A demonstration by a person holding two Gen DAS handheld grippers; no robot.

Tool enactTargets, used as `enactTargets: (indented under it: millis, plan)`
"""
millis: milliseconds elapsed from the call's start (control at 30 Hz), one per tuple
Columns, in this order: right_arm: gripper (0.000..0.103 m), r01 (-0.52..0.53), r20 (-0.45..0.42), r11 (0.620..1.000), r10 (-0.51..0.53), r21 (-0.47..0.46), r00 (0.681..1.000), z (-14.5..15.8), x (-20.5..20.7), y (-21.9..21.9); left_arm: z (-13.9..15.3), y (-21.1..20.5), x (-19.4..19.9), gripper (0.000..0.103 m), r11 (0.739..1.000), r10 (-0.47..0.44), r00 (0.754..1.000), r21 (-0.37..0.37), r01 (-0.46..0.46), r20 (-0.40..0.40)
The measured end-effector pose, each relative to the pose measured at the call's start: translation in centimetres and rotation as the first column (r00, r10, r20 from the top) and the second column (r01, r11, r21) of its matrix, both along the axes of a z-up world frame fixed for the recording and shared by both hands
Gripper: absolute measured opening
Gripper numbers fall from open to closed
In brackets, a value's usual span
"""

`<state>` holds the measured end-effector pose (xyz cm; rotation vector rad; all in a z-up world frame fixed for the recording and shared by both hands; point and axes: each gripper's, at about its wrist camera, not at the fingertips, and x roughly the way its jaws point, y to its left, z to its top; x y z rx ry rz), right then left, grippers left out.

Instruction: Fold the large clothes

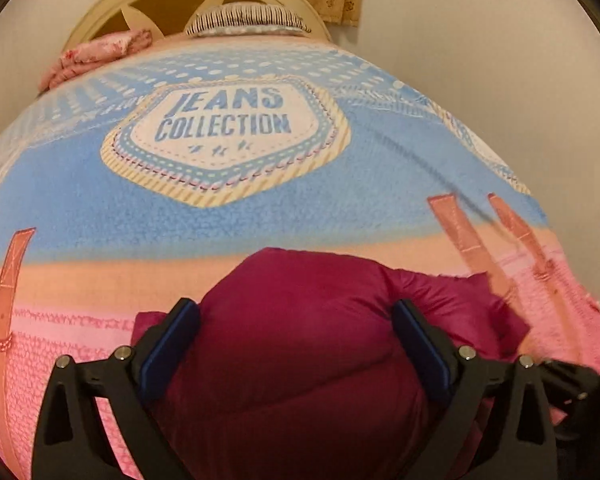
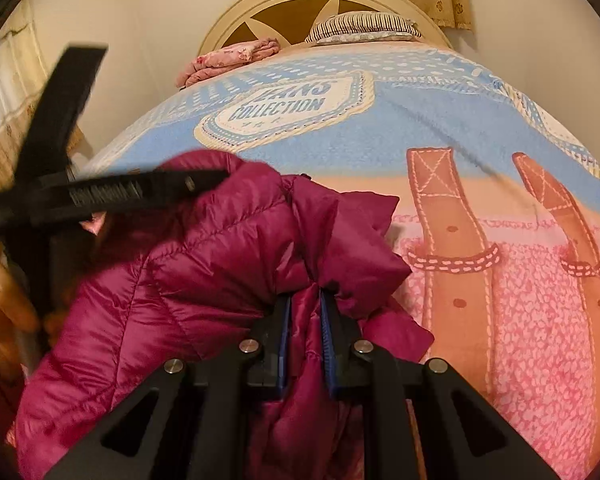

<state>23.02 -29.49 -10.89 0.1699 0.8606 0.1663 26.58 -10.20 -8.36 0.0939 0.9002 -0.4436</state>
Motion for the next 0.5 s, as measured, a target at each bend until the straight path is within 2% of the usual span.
enactTargets:
  millis: [67, 167, 333, 433, 467, 500]
  plan:
    - [0.014, -0.001, 0.003, 1.000, 0.001, 0.009, 1.000, -0.1, 0.0, -0.1, -0.3, -0.7, -0.7, 0.100, 0.999, 0.005, 0.999, 0.052, -0.008, 0.053]
    - [0.014, 0.003, 0.002, 1.000, -0.003, 0.001, 1.000, -0.2, 0.1, -0.1, -0.6, -1.8, -0.8, 0.101, 0.993, 0.007, 0.997, 0.117, -0.016, 0.079]
    - [0.015, 0.024, 0.011, 1.000, -0.024, 0.000, 1.000, 0.2, -0.1, -0.2, -0.3, -1.6, -0.7, 0.101, 0.990, 0.009, 0.998, 0.139, -0.018, 0.068]
    - [0.015, 0.064, 0.005, 0.996, -0.064, 0.065, 0.998, 1.5, -1.2, -1.5, 0.8, -1.3, -1.4, 0.101, 0.988, 0.002, 0.998, 0.152, -0.012, 0.062]
    - [0.017, 0.080, 0.003, 0.992, -0.081, 0.100, 0.997, 2.2, -1.8, -2.1, 1.4, -0.8, -1.9, 0.101, 0.989, -0.003, 0.997, 0.146, -0.007, 0.071]
    - [0.024, 0.090, 0.005, 0.987, -0.092, 0.134, 0.996, 2.8, -2.4, -2.7, 2.1, -0.3, -2.5, 0.101, 0.990, -0.005, 0.996, 0.143, -0.007, 0.087]
